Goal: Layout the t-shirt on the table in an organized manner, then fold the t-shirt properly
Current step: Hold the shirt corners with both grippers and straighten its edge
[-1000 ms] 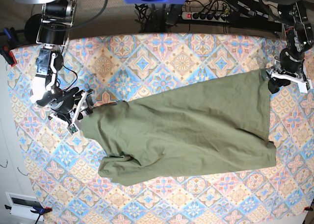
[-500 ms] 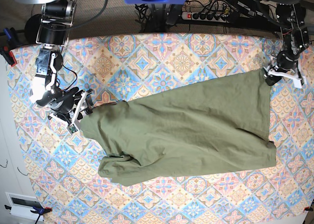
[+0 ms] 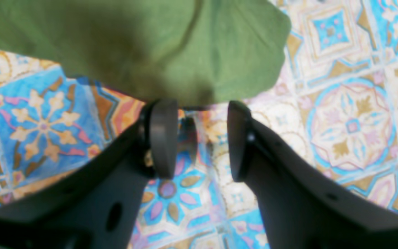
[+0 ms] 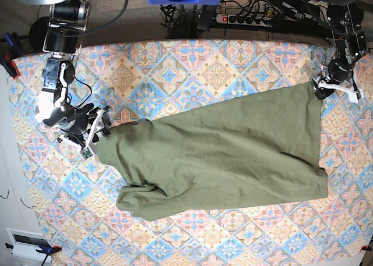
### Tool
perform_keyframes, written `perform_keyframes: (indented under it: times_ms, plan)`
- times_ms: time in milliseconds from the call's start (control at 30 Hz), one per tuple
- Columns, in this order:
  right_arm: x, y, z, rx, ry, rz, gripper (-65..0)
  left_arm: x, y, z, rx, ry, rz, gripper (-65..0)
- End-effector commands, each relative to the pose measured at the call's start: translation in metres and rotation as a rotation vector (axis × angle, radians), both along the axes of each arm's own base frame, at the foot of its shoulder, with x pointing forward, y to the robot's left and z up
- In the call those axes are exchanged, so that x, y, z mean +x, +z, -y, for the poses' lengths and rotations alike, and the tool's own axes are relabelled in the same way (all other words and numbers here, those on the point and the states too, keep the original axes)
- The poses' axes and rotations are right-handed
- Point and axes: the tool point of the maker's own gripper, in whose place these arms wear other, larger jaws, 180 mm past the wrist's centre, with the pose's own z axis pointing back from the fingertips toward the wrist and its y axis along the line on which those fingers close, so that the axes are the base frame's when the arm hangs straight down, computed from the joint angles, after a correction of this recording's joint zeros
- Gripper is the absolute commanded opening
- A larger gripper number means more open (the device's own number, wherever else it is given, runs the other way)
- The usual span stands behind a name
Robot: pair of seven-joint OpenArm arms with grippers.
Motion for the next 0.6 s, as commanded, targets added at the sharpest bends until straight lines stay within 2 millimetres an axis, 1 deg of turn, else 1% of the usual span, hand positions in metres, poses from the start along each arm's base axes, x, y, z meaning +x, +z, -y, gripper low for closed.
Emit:
perform_keyframes:
  times_ms: [0, 167, 333, 433, 500, 567]
  plan:
    - [0.011, 0.016, 0.003, 0.002, 0.001, 0.053, -42.2, 0.007, 0.012, -0.007, 0.025, -0.004, 0.033, -31.7]
    - [0.011, 0.016, 0.003, 0.003, 0.001, 0.055, -42.2, 0.011, 0.009, 0.001, 0.017, -0.025, 0.034, -31.8]
    - [0.011, 0.016, 0.003, 0.002, 0.001, 0.053, -42.2, 0.012, 0.005, -0.002, 0.010, -0.012, 0.026, -31.8]
    - [0.011, 0.017, 0.004, 0.003, -0.004, 0.055, -42.2, 0.019, 0.000, 0.014, -0.007, -0.054, 0.020, -31.9]
    - [0.011, 0.016, 0.005, 0.002, -0.005, 0.054, -42.2, 0.020, -0.003, 0.019, -0.011, -0.068, 0.013, -33.6]
    - [0.011, 0.016, 0.005, 0.002, -0.005, 0.054, -42.2, 0.018, -0.008, 0.020, -0.016, -0.069, 0.000, -38.0]
